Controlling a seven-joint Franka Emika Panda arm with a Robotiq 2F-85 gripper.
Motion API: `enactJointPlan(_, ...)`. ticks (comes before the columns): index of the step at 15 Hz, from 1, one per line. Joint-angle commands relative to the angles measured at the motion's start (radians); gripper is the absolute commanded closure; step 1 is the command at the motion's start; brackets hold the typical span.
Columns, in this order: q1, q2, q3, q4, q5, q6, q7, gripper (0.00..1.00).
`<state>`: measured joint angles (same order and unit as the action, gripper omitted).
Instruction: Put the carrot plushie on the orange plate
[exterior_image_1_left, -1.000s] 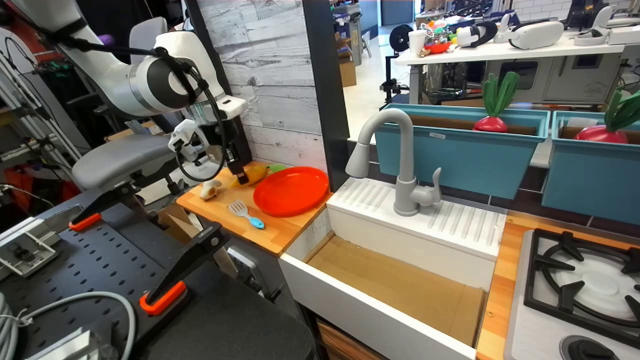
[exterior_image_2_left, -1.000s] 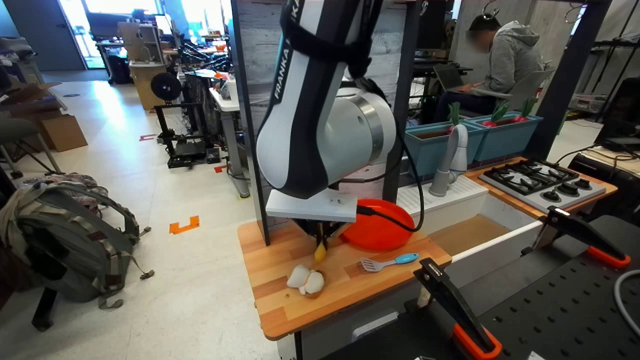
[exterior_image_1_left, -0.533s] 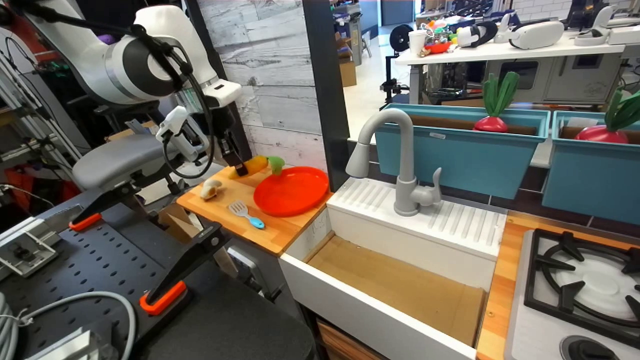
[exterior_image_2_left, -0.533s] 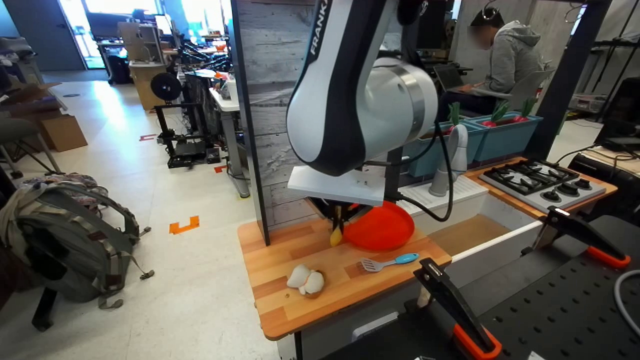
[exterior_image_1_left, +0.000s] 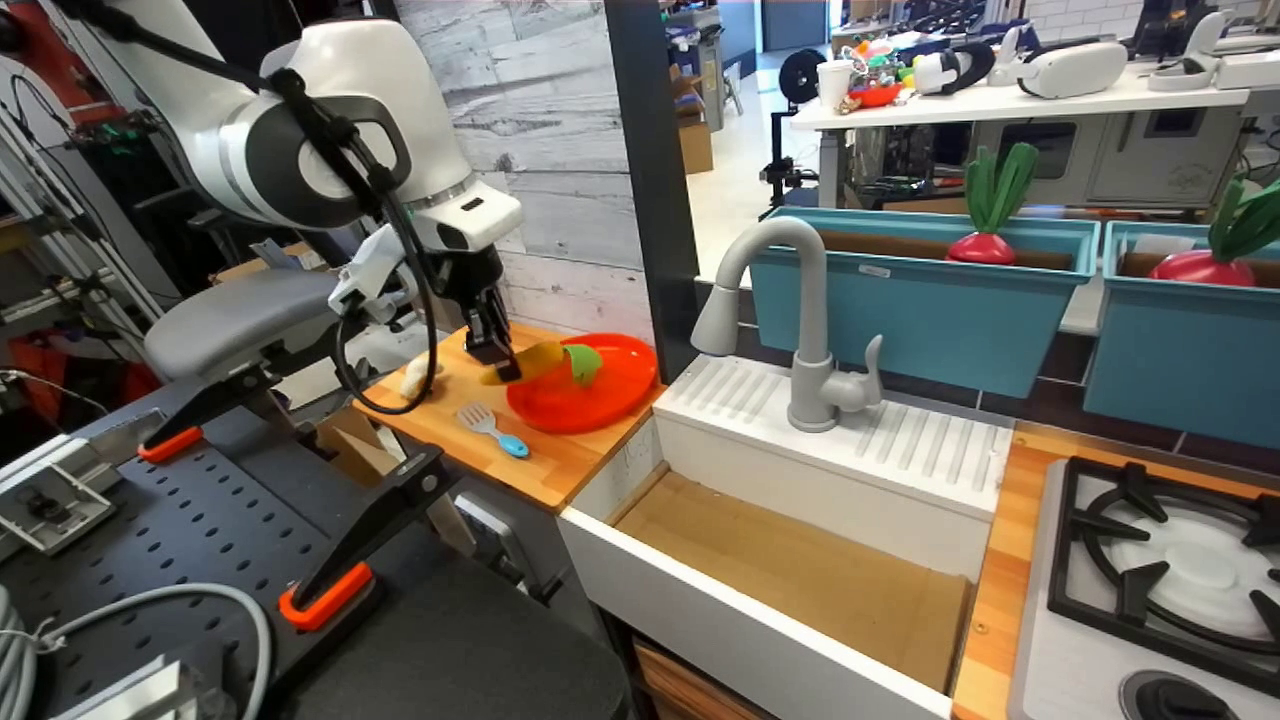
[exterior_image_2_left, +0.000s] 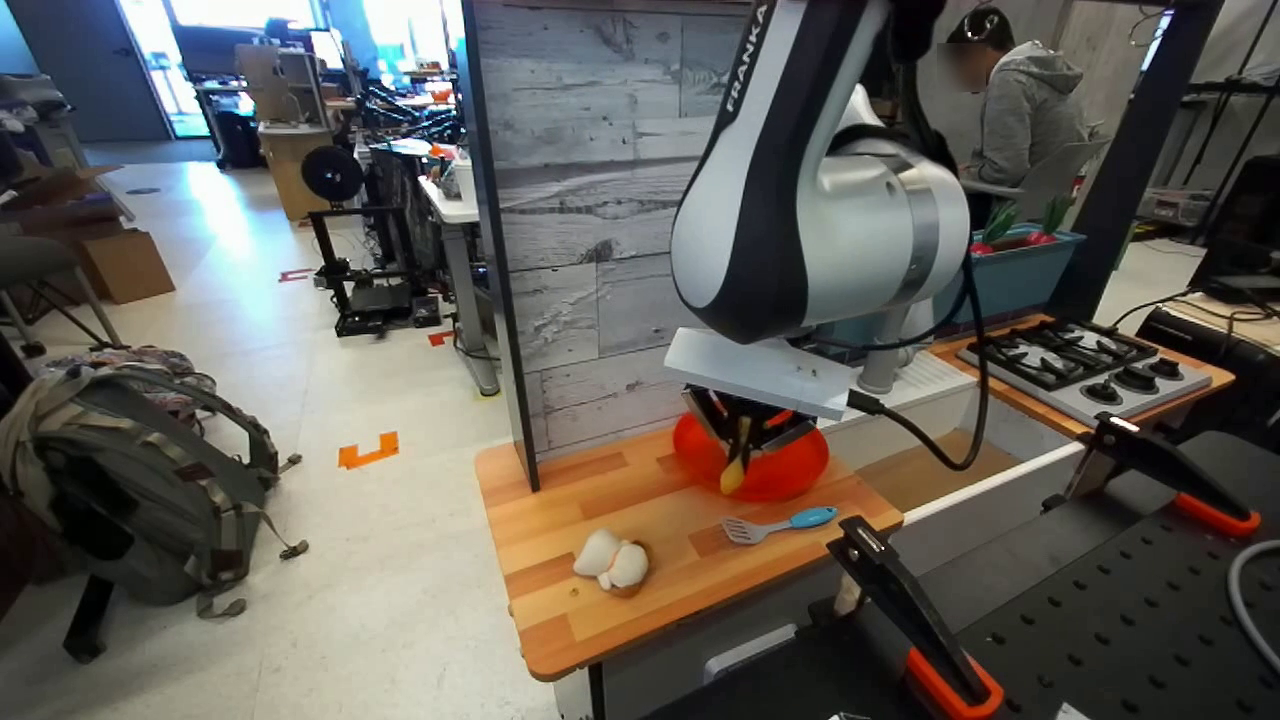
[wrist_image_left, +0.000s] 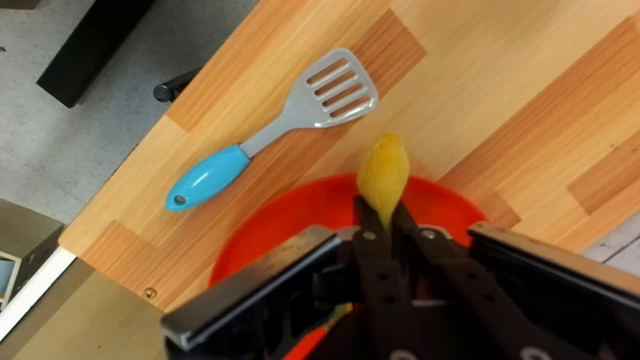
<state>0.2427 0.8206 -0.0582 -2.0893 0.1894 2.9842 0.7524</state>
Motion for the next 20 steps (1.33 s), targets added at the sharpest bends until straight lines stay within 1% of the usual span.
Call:
enactJointPlan(1, -0.089, 0.041, 0.056, 0.035, 0.060, 0.022, -0.069, 0.98)
enactJointPlan(3, -0.116, 0.058, 0.065, 0.057, 0.082, 0.013, -0.085, 0.98)
enactJointPlan(6, -0.135, 0.076, 0.064, 0.085, 0.101, 0.002, -0.095, 0.98)
enactJointPlan(7, -0.150, 0.079, 0.075, 0.094, 0.105, -0.007, -0.100, 0.67)
enactJointPlan(8, -0.151, 0.081, 0.074, 0.098, 0.108, -0.007, -0.102, 0.66)
enactJointPlan(10, -0.169, 0.086, 0.090, 0.112, 0.113, -0.014, -0.120, 0.53)
enactJointPlan(11, -0.181, 0.085, 0.105, 0.114, 0.113, -0.014, -0.134, 0.44)
enactJointPlan(13, -0.199, 0.070, 0.133, 0.100, 0.114, -0.018, -0.165, 0.31)
enactJointPlan(14, -0.201, 0.062, 0.140, 0.090, 0.117, -0.013, -0.174, 0.23)
enactJointPlan(17, -0.160, 0.009, 0.123, 0.027, 0.113, -0.012, -0.182, 0.02)
enactJointPlan(18, -0.151, -0.019, 0.123, -0.008, 0.115, -0.002, -0.185, 0.00)
enactJointPlan(20, -0.140, -0.066, 0.127, -0.069, 0.113, 0.011, -0.201, 0.00)
